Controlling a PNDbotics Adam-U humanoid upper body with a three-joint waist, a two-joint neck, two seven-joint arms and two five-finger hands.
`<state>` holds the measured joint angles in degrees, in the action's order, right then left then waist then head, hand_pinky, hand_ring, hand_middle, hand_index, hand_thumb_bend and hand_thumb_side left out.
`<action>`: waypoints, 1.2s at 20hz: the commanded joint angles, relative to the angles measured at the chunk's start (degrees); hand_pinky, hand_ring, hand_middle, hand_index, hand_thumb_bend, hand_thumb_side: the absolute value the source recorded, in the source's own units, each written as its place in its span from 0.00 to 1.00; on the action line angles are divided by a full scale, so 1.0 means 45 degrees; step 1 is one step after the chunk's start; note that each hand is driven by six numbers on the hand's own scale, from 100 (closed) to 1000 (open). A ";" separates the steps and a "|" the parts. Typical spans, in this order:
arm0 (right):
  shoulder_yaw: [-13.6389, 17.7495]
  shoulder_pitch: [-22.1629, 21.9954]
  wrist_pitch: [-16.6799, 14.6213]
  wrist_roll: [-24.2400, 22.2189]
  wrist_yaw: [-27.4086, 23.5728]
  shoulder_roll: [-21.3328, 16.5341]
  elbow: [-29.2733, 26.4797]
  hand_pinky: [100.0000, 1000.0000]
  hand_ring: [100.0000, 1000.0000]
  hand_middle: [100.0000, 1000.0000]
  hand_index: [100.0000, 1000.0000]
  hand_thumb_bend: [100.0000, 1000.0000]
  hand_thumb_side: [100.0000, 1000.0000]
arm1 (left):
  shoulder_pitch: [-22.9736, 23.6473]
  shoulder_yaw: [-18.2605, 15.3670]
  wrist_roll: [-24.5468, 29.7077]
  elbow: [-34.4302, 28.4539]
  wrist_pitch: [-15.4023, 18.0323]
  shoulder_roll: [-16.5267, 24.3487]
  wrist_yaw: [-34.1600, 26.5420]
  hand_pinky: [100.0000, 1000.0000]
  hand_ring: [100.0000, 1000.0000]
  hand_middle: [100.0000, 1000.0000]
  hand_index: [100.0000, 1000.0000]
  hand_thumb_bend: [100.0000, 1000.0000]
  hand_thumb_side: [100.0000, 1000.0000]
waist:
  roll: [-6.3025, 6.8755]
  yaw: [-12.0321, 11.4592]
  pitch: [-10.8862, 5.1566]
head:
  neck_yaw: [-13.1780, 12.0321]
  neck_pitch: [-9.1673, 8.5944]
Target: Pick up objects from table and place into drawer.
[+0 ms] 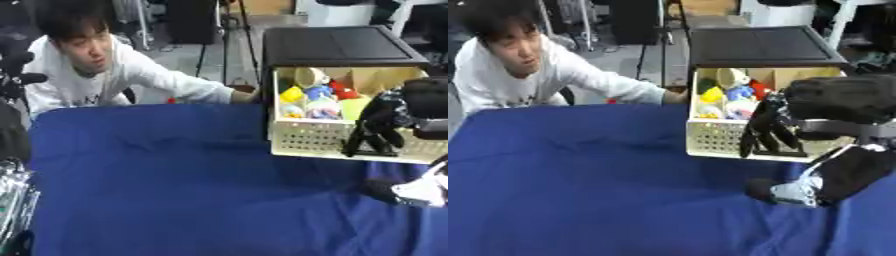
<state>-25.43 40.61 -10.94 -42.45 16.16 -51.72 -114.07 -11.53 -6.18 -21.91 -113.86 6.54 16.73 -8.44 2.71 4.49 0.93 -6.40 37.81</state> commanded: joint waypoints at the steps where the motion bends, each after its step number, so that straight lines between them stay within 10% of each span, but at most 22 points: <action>1: 0.0074 -0.0190 0.0328 -0.0341 0.0474 -0.0056 -0.0116 0.00 0.30 0.36 0.64 0.29 0.72 | -0.0062 -0.0047 0.0116 -0.0163 -0.0042 0.0032 0.0000 0.51 0.64 0.67 0.88 0.41 0.92 | -0.0019 -0.0037 -0.0129 | -0.0101 0.0145; 24: 0.0288 -0.2465 0.3019 -0.0515 0.3066 0.0533 -0.0116 0.00 0.32 0.39 0.68 0.30 0.69 | 0.0102 -0.0074 0.0212 -0.0163 -0.0155 -0.0402 -0.0028 0.50 0.63 0.67 0.88 0.40 0.93 | -0.0042 -0.0182 0.0067 | -0.0103 -0.0077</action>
<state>-25.04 29.08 2.04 -44.98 29.04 -48.65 -114.07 -10.63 -6.18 -21.07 -113.86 5.87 14.52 -8.47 2.72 3.79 1.63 -7.04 37.97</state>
